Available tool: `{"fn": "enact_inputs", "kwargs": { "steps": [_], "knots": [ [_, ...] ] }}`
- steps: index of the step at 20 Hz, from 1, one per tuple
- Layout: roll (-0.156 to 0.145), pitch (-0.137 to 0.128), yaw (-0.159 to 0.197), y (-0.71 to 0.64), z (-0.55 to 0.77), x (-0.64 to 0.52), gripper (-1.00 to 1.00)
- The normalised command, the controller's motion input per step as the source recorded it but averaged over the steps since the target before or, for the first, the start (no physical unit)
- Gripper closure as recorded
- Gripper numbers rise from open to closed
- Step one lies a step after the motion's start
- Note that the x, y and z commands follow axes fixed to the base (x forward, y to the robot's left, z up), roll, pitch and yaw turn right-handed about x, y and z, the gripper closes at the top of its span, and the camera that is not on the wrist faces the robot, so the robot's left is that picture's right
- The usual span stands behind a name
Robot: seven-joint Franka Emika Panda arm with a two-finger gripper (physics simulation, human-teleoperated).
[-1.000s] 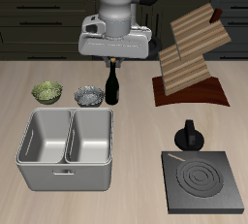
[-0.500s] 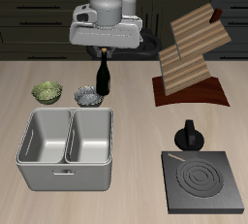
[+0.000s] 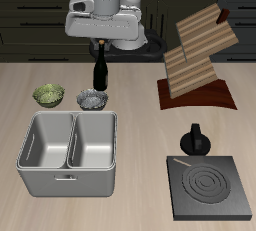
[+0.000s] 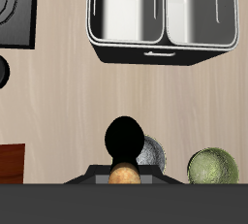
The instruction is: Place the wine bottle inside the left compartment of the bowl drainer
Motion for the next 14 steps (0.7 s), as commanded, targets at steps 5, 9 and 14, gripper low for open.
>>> {"fn": "enact_inputs", "kwargs": {
  "steps": [5, 9, 14],
  "knots": [
    [0.010, 0.006, -0.016, -0.04, 0.33, 0.21, 1.00],
    [0.011, 0.031, -0.008, 0.12, 0.24, 0.42, 1.00],
    [-0.007, 0.025, -0.019, 0.00, 0.07, 0.38, 1.00]
  ]
}}
